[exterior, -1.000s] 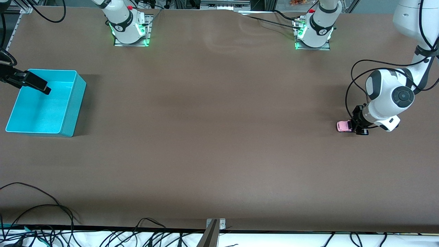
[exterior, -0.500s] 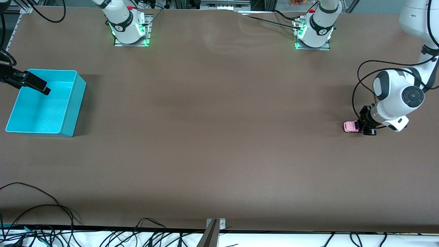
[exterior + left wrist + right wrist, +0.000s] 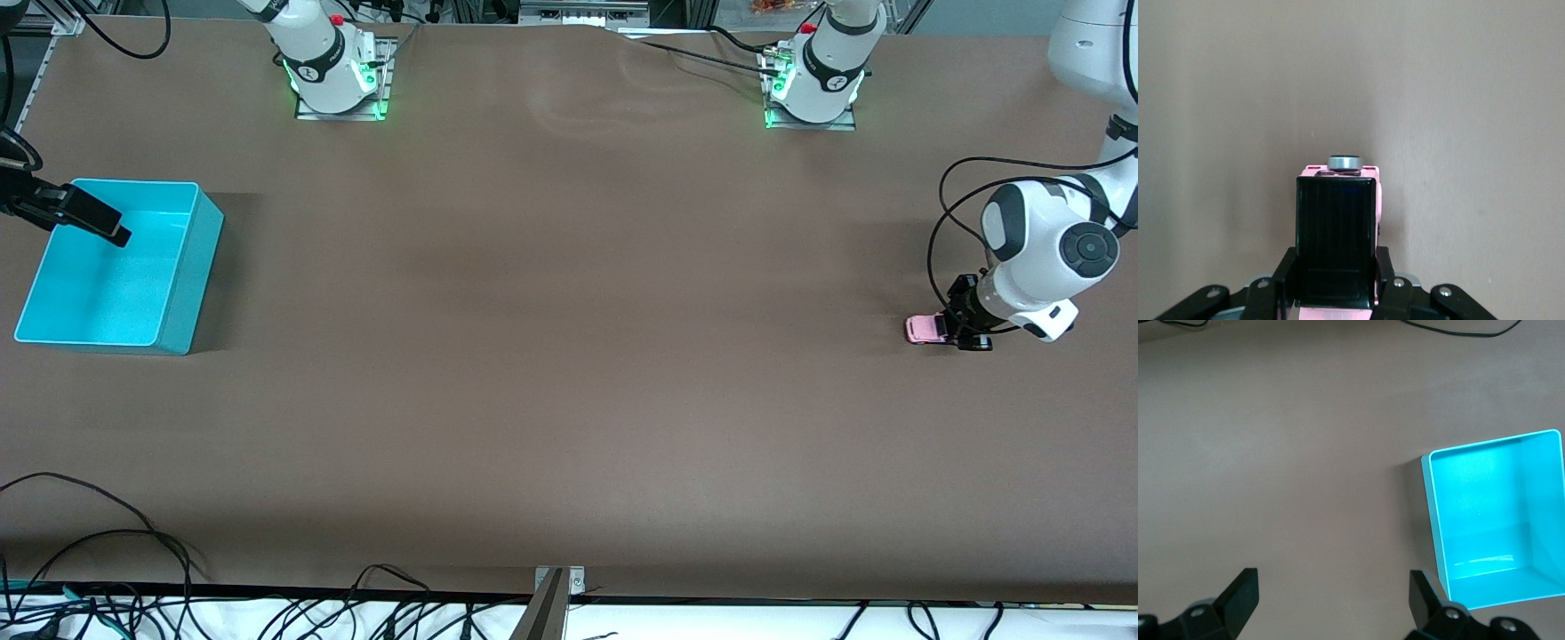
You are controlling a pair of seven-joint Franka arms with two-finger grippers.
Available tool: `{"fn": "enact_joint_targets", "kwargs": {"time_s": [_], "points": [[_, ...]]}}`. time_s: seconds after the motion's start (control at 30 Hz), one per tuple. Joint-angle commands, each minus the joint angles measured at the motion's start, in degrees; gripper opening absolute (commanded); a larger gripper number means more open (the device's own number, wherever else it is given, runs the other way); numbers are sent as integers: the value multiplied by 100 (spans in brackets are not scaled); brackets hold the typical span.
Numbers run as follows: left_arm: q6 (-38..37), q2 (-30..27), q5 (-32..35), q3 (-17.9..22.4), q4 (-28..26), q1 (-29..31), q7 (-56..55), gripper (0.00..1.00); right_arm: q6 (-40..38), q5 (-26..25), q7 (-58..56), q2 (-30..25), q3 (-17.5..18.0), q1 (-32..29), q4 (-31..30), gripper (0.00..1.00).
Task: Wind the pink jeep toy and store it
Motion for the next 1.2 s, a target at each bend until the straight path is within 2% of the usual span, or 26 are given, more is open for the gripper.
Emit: {"fn": "enact_joint_targets", "kwargs": {"time_s": [0.0,0.33,0.4,0.47,0.5,0.7,0.93,1.17], "points": [[298,794,364,-30,384,281,53,22,-7,4,52,27,13,-28,96,100],[298,900,409,-30,508,439,343,22,-7,13,52,27,13,-28,96,100],[290,891,409,-30,508,457,343,26,-7,22,52,27,13,-28,96,100],[290,856,409,-30,508,448,352,41,-7,22,52,27,13,-28,96,100],[246,647,400,-30,490,405,343,79,-7,22,52,27,13,-28,96,100],[149,426,330,-30,437,387,343,98,-7,22,52,27,13,-28,96,100],[-570,-145,295,-30,402,246,343,100,-7,22,52,27,13,-28,96,100],[-1195,-980,259,-30,174,53,702,100,-7,22,52,27,13,-28,96,100]]}}
